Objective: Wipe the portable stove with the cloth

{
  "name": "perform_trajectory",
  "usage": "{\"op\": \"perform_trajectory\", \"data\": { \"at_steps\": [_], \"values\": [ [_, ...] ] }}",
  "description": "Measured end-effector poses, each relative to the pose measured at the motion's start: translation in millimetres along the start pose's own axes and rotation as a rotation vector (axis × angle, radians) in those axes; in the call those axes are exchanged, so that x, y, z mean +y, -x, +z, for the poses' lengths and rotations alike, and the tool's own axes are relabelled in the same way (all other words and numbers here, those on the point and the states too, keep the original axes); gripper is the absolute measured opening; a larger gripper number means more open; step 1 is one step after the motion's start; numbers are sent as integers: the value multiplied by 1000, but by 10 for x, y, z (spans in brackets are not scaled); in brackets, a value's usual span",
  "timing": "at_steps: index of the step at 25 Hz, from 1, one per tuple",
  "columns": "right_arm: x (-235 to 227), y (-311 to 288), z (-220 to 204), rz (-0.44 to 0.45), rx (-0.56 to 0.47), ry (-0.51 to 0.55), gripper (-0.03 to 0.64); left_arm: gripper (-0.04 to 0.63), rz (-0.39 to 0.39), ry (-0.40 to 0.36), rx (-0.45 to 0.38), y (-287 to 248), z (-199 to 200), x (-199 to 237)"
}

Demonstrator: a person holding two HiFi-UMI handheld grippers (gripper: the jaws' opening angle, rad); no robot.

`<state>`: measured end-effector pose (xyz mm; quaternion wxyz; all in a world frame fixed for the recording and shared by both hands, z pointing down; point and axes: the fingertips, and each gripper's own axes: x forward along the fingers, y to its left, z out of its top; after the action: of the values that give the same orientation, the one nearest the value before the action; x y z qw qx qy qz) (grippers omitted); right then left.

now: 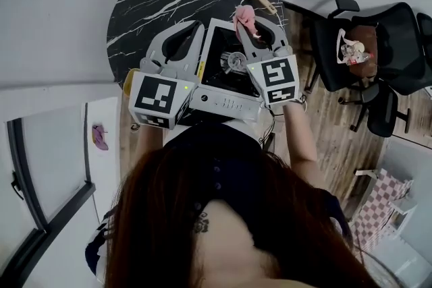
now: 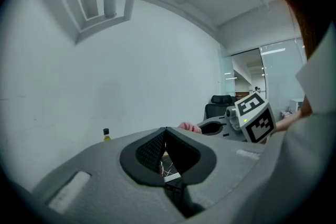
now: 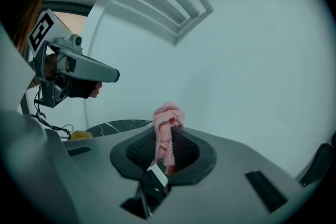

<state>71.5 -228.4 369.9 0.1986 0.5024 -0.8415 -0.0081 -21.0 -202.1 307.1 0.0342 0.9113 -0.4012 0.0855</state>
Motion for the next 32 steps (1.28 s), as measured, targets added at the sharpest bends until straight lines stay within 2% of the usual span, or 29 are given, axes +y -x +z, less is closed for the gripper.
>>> {"op": "perform_trajectory", "data": {
  "at_steps": [7,18,32],
  "values": [
    [-31,-240,-140,76,44,97,71,12,28,7,20,-63,-43,79],
    [-38,-569,-416,185,95,190,70,12,54,35,47,-150,-154,88],
    [48,-960,-760,336,99,349,69,12,98,57,88,-123,-335,109]
  ]
}}
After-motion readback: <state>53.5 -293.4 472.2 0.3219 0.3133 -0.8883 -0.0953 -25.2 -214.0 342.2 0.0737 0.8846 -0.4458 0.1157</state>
